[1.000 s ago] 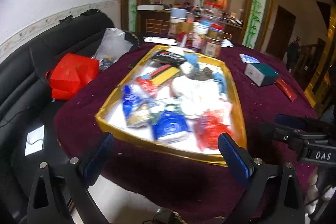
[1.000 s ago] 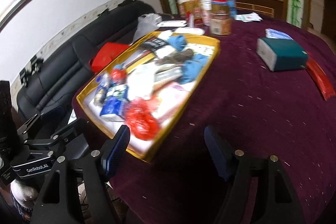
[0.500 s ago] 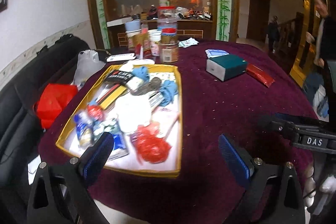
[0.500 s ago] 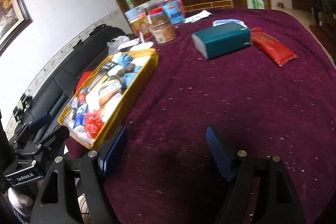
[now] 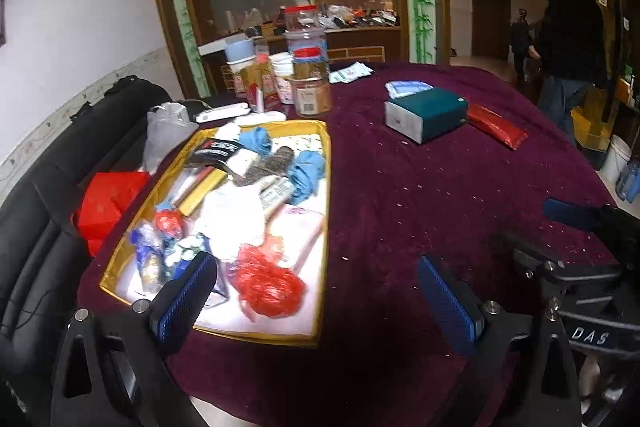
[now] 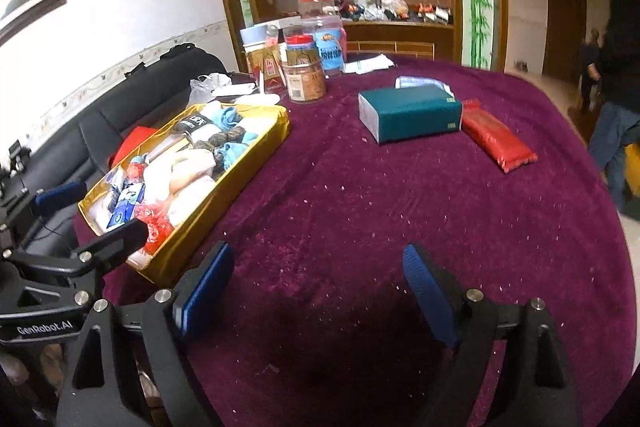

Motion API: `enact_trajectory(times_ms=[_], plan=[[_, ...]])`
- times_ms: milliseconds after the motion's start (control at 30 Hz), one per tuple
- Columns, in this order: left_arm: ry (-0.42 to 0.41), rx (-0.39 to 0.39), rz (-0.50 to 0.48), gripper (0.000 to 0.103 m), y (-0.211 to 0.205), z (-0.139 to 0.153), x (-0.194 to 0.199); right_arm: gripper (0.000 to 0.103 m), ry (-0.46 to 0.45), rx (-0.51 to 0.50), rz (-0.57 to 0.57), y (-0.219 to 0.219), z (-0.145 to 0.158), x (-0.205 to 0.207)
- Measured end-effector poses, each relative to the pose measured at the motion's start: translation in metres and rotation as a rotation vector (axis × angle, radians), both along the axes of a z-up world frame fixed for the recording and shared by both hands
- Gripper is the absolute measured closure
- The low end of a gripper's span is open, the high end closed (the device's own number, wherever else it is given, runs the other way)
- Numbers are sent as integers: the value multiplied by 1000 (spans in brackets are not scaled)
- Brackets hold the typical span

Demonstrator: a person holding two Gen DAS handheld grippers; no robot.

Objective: Organize soft objects

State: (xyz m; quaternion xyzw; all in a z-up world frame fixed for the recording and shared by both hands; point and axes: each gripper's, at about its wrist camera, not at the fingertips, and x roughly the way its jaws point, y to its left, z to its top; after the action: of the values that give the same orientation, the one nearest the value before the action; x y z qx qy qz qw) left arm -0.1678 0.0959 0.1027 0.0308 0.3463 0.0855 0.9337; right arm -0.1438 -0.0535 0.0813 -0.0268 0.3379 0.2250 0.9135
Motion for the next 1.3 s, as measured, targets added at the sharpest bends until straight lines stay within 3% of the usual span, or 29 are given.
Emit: enact_trajectory(times_ms=[333,933,1033,1167,1233,1300], plan=[[-40,-56,88,2,48,0,-13,16,12,36,-15,28,-2,-4],[-55,-191,191,2,119,-20,-35,15,4,-55,17,83,-8,-24],[-129,-161,215,2,120,-10,-44,15,-1,-55,22,87,-9,-27],[-386,-83,208,1,96,29,-81,15,-7,-40,-9,84,-8,-24],[-420,-70,144,1,82,41,-82,15,8,-22,-23,79,-6,-18],[-381,-77,43,1,71,51,-67,15,1,-26,-52,72,-1,-14]])
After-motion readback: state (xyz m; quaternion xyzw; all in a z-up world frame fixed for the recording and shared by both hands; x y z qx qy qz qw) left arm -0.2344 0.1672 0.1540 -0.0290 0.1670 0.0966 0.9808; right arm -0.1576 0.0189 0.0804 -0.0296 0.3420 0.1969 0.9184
